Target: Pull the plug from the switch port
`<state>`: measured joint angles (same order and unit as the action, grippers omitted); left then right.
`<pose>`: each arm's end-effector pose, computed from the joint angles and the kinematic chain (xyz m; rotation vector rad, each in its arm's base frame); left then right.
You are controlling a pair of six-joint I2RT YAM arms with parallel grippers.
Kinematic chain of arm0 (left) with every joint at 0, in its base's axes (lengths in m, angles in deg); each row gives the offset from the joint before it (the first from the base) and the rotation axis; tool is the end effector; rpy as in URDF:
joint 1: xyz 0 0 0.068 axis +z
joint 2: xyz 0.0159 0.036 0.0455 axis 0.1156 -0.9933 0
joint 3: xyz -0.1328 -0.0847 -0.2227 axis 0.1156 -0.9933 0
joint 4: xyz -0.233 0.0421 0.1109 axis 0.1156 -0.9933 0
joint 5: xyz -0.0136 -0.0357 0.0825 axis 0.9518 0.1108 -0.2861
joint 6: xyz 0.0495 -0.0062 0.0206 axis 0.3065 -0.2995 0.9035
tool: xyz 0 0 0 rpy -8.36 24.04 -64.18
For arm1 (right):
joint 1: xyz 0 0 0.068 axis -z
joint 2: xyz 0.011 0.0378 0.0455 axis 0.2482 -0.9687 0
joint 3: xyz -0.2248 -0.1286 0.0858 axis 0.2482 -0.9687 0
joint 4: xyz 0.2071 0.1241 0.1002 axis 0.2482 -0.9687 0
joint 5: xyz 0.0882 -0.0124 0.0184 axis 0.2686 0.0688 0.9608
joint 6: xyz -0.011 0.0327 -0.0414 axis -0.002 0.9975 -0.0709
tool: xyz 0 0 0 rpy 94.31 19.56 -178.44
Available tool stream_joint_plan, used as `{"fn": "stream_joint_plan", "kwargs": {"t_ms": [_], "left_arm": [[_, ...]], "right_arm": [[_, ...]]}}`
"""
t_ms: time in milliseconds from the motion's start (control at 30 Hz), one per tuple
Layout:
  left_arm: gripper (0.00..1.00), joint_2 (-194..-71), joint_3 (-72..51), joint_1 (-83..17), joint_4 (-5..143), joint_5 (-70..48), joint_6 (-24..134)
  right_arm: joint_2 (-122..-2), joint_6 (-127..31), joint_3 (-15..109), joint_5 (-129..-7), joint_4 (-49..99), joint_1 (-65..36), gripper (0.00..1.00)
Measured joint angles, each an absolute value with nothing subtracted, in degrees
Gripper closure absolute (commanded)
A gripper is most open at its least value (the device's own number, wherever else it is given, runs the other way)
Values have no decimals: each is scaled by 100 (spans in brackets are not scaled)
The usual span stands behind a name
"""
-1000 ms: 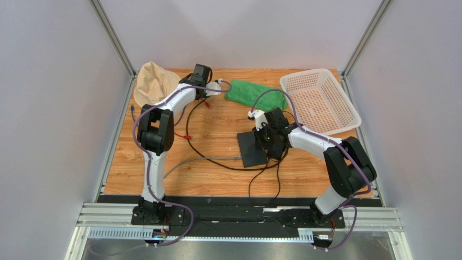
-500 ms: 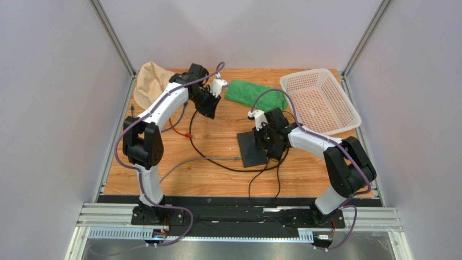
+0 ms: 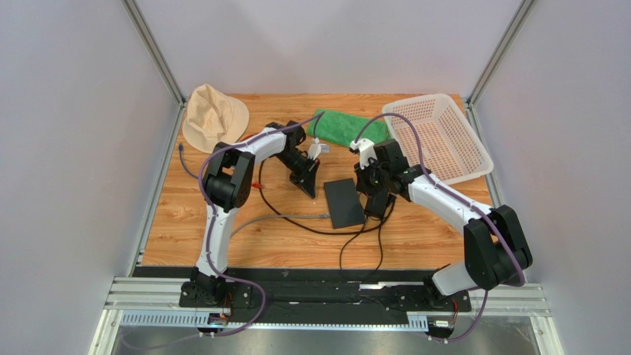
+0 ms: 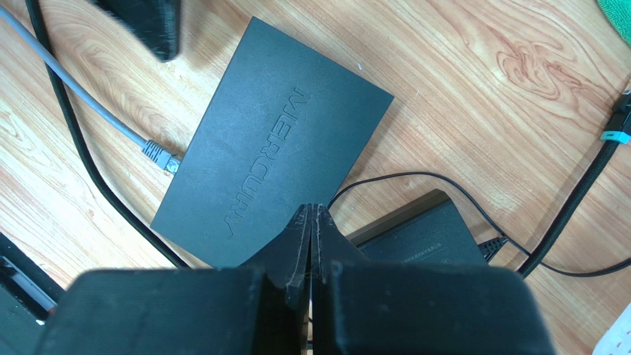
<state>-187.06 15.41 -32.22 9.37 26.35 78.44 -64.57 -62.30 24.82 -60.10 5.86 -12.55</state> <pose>0.3769 -0.2088 0.1414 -0.9284 -2.6721 1.1900 0.2651 0.1451 0.2219 -0.8399 2.3112 0.4715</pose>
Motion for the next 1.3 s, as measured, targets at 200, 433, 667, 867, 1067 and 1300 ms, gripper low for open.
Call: {"fn": "stream_joint_plan", "kwargs": {"t_ms": [200, 433, 667, 867, 1067, 1300], "left_arm": [[91, -19589, 2984, -3367, 633, 2869, 7759], [83, -20382, 4492, -3343, -51, 2633, 7873], [66, -19469, 3943, -3098, 399, 2423, 7820], [61, -17797, 1624, -2943, 1035, 2657, 7632], [58, -17687, 982, -3041, 1311, 2987, 7628], [49, -17790, 890, -3227, 1457, 3066, 7595]], "right_arm": [[-6394, -6237, 2305, -6008, 583, -1097, 98], [-6250, -6362, 2010, -5970, 511, -1019, 97], [-6191, -6519, 1900, -5675, 503, -1019, 95], [-6359, -6580, 1903, -5345, 507, -1019, 97], [-6693, -6698, 1977, -4908, 503, -1196, 100], [-7091, -6512, 2128, -5083, 555, -1594, 100]]}}
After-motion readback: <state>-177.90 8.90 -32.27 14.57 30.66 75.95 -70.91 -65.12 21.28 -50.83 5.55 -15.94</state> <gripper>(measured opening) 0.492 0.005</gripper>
